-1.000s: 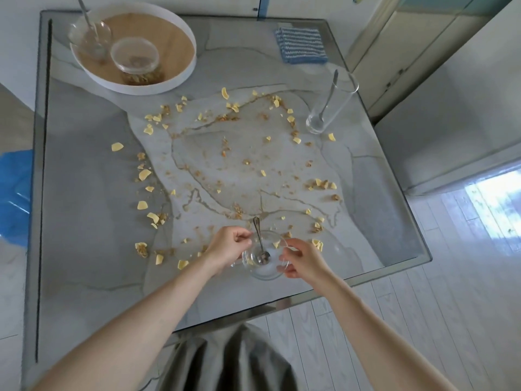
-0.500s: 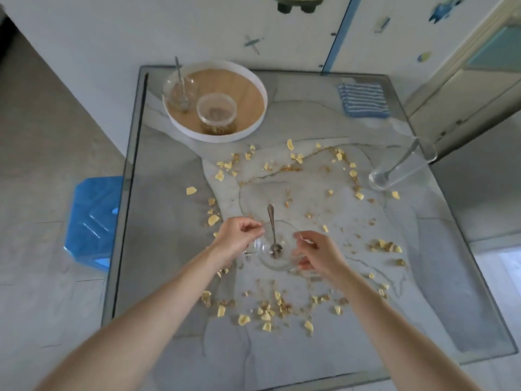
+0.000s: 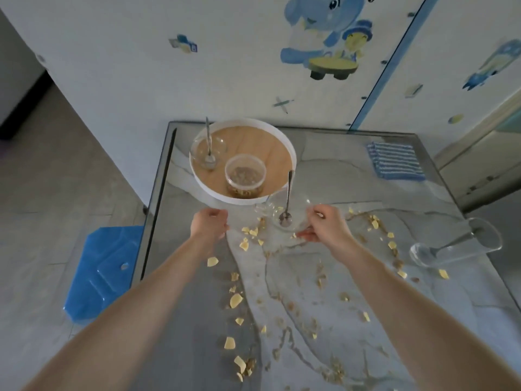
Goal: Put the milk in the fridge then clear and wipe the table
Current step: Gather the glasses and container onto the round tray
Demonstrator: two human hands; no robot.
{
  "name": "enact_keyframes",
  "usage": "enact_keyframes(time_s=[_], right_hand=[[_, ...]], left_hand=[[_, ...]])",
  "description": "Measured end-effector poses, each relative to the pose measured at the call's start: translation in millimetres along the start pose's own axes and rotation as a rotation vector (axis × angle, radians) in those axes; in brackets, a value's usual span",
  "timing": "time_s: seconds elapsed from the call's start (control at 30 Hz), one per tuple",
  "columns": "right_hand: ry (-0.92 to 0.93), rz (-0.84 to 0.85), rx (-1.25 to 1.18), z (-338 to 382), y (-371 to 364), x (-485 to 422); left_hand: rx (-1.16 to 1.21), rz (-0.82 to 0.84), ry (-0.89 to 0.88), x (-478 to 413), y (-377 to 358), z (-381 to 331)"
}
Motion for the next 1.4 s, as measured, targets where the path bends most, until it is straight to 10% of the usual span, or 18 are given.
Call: enact_keyframes(time_s=[0.6,1.4], right_hand=[[-0.011,-0.166,-0.057,70.0,-32.8,-191.1],[-0.124,-0.149,-0.114,46.3,-48.0,-206.4]], left_hand=[[-0.041,-0.176,0.033,-115.6,-18.4,-13.4],[0.038,-0.151,0.045,-111.2,-19.9,-18.3]])
Point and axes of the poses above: each hand's wrist, its own x-axis away from the middle knuckle, its own y-axis out of the back of the hand, z = x × y, the point moved 1 cm from there along -x, towards the middle knuckle, and after that the axes turned 2 degrees about y, right-handed, at the moved point
